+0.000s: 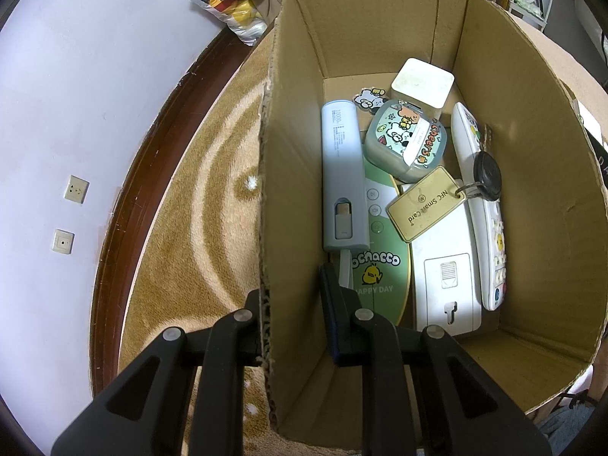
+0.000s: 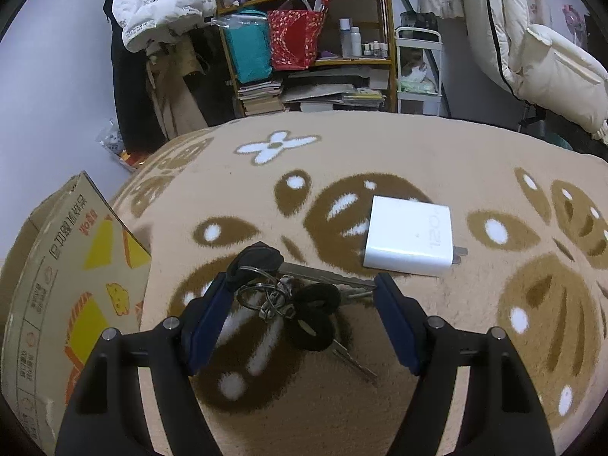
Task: Organize rigid objects
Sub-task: 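Reach the right gripper to the black key bunch and grasp it, then carry the key bunch into the box and open the right gripper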
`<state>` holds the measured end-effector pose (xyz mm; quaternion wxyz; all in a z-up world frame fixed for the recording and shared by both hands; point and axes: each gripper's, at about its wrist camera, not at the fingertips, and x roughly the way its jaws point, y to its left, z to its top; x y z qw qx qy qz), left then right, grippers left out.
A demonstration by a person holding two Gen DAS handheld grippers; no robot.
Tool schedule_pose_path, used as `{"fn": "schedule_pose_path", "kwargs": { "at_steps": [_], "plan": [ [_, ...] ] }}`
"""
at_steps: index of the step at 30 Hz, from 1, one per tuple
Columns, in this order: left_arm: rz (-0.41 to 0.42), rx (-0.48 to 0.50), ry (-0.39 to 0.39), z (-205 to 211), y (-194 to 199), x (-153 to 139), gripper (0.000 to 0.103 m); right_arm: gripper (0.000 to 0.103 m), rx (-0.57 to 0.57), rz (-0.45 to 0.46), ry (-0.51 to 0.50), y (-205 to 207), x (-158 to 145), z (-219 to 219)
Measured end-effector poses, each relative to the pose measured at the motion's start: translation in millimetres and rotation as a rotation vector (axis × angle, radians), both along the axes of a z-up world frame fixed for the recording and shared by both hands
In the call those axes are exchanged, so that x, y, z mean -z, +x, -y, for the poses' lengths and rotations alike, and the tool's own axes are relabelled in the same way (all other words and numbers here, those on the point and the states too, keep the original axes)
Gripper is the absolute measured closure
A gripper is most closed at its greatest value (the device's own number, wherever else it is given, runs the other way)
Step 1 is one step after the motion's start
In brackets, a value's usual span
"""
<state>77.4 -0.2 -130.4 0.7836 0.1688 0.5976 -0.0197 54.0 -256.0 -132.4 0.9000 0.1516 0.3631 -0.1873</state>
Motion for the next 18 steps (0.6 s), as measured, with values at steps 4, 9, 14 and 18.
{"fn": "schedule_pose_path", "kwargs": {
  "at_steps": [4,9,14,18],
  "plan": [
    [-0.001,0.0,0.0,1,-1,1,0.084,0.024,0.006,0.021,0.003,-1,-6,0],
    [-0.001,-0.001,-0.002,0,-1,0,0.084,0.024,0.007,0.064,-0.004,-5,-19,-3],
    [-0.001,-0.001,-0.001,0,0,1,0.084,0.024,-0.001,0.103,0.006,-5,-36,-6],
    [-0.001,-0.001,-0.002,0,0,0,0.084,0.024,-0.022,0.164,0.003,-8,-56,-12]
  ]
}}
